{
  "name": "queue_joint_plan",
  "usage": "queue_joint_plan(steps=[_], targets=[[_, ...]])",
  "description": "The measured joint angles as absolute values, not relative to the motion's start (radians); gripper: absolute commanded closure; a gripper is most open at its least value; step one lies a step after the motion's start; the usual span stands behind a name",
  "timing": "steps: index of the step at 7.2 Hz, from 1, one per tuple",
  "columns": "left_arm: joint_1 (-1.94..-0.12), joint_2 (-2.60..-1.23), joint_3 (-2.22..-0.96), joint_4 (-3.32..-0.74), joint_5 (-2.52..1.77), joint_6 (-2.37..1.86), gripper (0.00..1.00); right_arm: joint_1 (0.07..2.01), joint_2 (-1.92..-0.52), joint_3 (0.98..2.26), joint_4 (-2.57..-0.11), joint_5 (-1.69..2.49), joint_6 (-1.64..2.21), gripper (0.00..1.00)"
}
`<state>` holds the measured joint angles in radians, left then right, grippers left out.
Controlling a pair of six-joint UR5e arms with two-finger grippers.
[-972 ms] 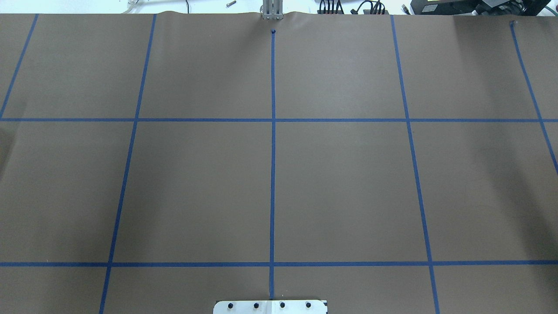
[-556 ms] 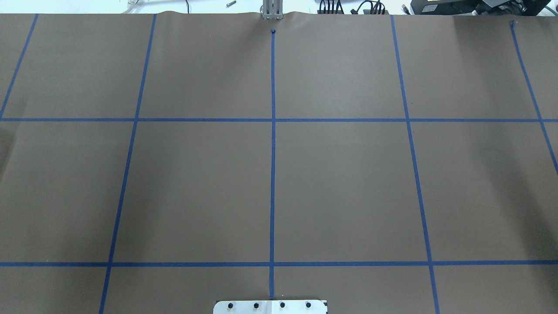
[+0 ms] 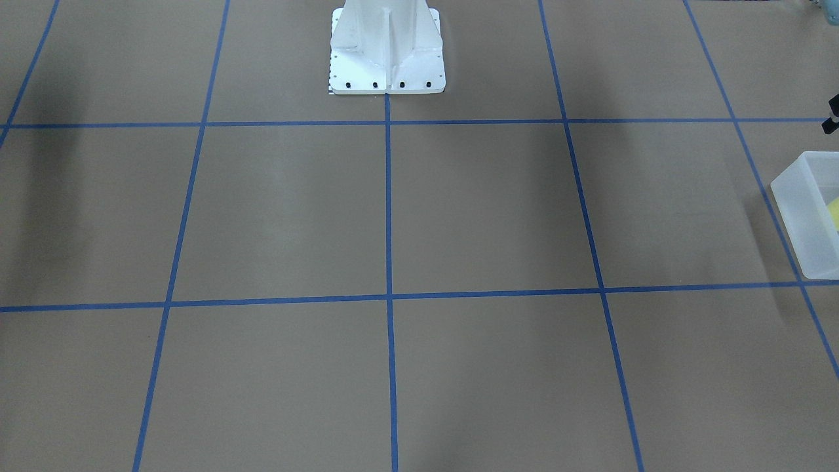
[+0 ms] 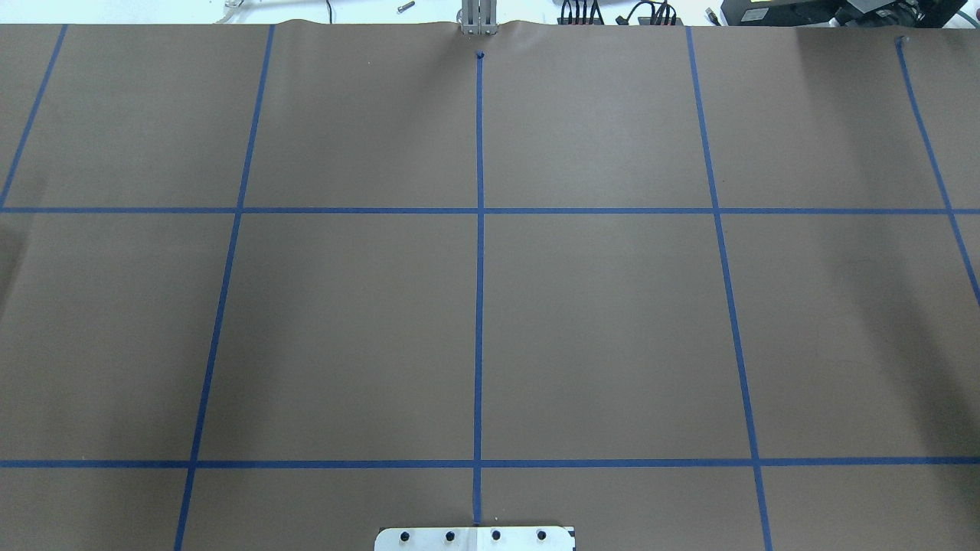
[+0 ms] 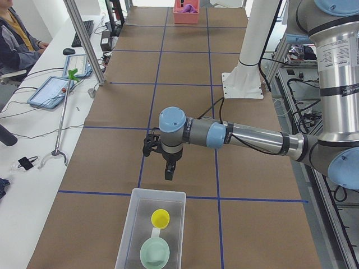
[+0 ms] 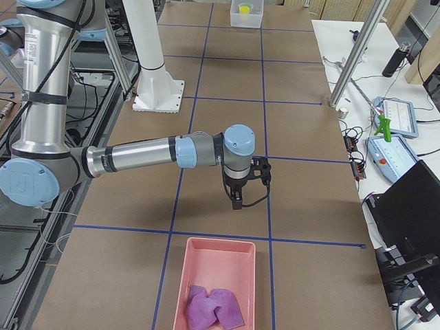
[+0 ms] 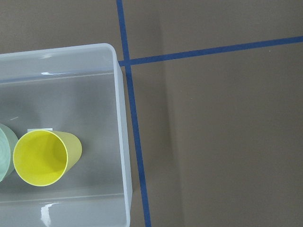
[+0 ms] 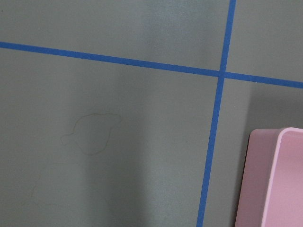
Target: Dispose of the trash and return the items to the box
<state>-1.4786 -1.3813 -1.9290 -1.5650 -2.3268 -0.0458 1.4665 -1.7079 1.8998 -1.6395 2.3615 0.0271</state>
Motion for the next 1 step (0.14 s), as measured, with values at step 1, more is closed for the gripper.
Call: queue_joint_plan(steps=[1], targets=[[-1.478, -1.382, -1.930, -1.566, -2.326, -0.046, 0.02, 1.466, -1.708, 1.900, -1.639, 2.362, 0.027, 0.00]])
